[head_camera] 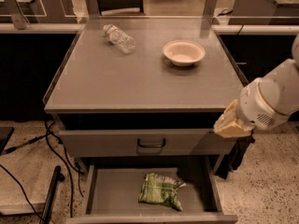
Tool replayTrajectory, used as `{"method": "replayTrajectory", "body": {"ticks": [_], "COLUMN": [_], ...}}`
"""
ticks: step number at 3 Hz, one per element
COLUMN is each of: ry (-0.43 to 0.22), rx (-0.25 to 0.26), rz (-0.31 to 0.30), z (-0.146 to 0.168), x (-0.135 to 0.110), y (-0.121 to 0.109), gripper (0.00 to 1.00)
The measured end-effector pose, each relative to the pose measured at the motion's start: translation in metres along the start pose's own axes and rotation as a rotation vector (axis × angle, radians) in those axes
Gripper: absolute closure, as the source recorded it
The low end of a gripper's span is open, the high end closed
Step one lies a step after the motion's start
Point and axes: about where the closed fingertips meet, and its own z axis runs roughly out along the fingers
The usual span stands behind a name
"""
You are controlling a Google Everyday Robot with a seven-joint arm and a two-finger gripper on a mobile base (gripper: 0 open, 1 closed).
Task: Pick green jalapeno chip bag from middle drawer and place on counter
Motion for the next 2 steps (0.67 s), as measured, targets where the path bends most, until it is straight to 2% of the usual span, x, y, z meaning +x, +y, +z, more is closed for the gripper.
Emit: {"method": "replayTrajectory", "body": {"ticks": [2], "ry": [0.013], "rx": [-0.015], "rz": [-0.003], "z": [0.0091], "x": [0.0097], "y": [0.0036], "gripper": [1.00]}}
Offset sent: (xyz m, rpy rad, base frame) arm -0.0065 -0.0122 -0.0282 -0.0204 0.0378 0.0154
